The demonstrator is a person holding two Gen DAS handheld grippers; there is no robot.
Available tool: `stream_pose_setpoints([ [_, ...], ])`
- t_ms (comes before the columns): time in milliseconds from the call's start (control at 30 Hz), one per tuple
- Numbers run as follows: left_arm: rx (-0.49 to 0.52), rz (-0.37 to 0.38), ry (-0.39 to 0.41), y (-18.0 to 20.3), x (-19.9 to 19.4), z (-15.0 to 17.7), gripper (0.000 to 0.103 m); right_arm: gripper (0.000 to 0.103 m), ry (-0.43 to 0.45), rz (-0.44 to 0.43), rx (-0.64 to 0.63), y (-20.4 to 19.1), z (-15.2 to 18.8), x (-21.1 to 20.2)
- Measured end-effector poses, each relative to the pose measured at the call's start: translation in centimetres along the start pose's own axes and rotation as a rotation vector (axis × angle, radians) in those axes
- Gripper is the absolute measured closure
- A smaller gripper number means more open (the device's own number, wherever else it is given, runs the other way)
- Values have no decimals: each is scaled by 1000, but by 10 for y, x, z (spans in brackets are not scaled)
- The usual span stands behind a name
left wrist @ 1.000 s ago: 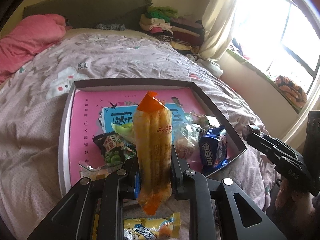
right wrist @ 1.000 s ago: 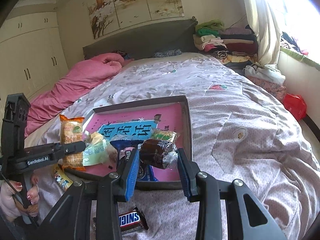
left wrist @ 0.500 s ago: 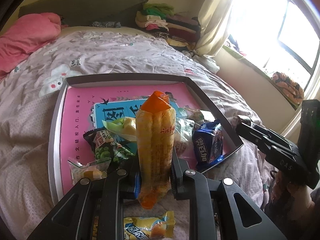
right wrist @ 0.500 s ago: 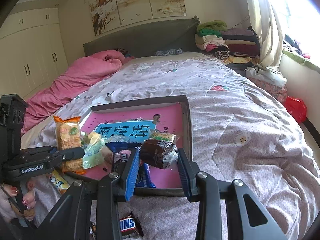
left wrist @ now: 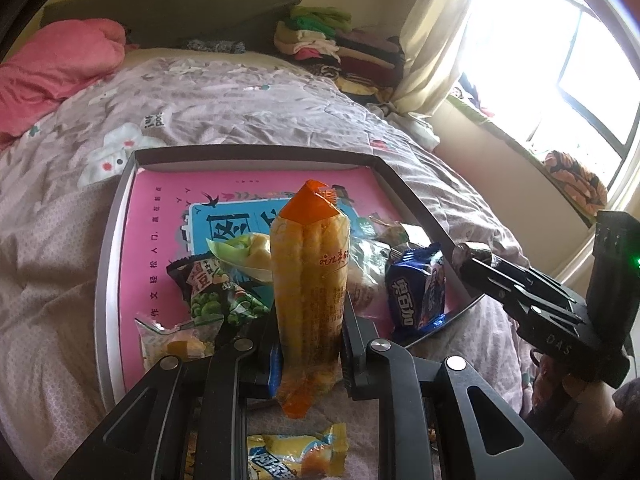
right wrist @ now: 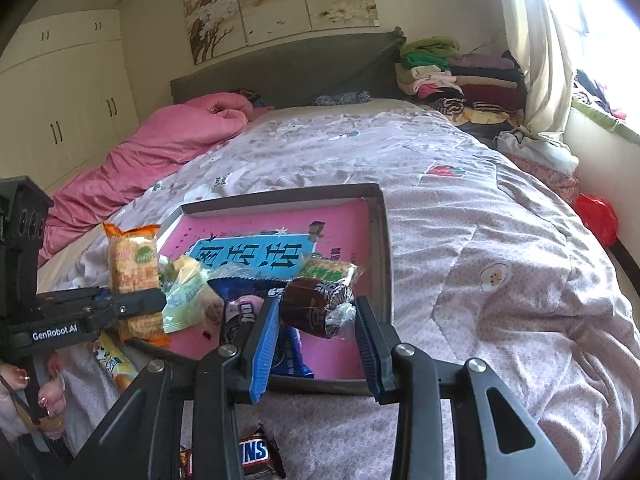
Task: Organize snacks
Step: 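Lower the pastry bag into the tray and open the left gripper while the right gripper releases the chocolate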
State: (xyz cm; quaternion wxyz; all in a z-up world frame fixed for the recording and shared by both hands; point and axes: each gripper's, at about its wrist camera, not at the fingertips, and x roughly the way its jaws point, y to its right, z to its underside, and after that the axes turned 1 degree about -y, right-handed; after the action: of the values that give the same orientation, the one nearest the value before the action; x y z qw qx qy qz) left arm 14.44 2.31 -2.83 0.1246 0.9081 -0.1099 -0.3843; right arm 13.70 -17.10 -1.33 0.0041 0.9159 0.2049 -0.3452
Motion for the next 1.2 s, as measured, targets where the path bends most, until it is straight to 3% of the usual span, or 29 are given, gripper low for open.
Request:
stream_pose_setpoints([
  [733,-34,-43,-1,-15,3,0,80,65,-68,24,4,4,13,15],
  [1200,-30,-22,-14,-10,6,1,80,65,-74,20,-24,-1,14,17],
])
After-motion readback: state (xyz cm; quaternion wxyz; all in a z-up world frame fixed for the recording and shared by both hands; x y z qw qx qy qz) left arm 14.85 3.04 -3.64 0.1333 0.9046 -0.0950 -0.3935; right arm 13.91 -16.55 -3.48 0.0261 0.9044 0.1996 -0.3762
